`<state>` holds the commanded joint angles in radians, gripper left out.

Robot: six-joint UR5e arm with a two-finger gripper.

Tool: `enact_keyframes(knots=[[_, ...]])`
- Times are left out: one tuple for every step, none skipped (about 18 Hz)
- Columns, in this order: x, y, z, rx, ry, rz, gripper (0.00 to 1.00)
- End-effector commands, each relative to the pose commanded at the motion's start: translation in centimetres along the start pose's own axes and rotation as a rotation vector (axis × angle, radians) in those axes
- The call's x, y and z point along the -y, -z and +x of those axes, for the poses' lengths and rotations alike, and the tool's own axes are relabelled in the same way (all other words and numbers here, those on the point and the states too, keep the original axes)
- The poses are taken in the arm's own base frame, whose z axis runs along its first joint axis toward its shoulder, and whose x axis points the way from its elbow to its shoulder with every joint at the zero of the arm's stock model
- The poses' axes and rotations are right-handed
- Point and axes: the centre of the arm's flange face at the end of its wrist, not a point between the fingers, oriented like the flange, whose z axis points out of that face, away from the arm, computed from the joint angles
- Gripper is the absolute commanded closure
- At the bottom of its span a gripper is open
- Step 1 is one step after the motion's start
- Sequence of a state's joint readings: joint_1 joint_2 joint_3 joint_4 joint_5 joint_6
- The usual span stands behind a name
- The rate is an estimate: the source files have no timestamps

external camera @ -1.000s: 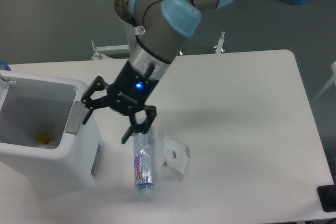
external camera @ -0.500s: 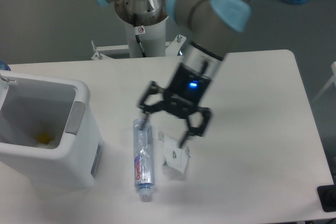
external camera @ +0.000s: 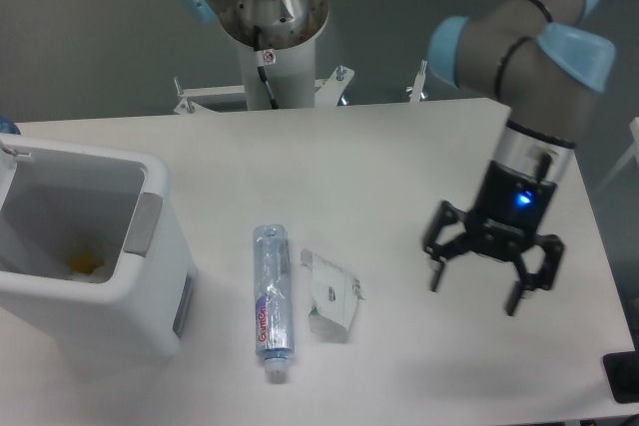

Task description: Open the trash can

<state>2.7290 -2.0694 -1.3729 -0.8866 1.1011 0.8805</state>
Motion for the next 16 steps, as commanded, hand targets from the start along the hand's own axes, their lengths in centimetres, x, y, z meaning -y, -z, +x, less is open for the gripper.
enact_keyframes(knots=[[0.0,-0.3,0.2,0.01,-0.012,-0.024,0.0],[0.0,-0.6,0.4,0.021,-0.022,-0.057,0.0],[0.3,-0.9,0.9,0.022,-0.028,-0.088,0.0],[0.5,-1.0,1.2,0.009,-0.03,-0.111,0.0],[0.7,-1.1,1.3,-0.009,-0.029,-0.126,0.0],[0.7,-1.4,1.4,-0.03,-0.045,-0.145,0.0],[0.7,-1.3,1.4,-0.042,-0.075,-0.159,0.0],[0.4,-1.6,1.5,-0.052,-0.116,-0.189,0.0],[0.6,-1.9,2.0,-0.052,-0.183,-0.222,0.0],[0.5,-2.3,2.5,-0.047,-0.26,-0.266,0.0],[0.5,-2.6,3.0,-0.047,-0.325,-0.312,0.0],[0.6,-2.9,3.5,-0.043,-0.371,-0.35,0.0],[0.5,-3.1,3.8,-0.04,-0.397,-0.378,0.0],[0.4,-3.4,4.1,-0.038,-0.408,-0.396,0.0],[0.3,-3.4,4.1,-0.036,-0.41,-0.403,0.0],[0.3,-3.5,4.2,-0.035,-0.41,-0.402,0.0]])
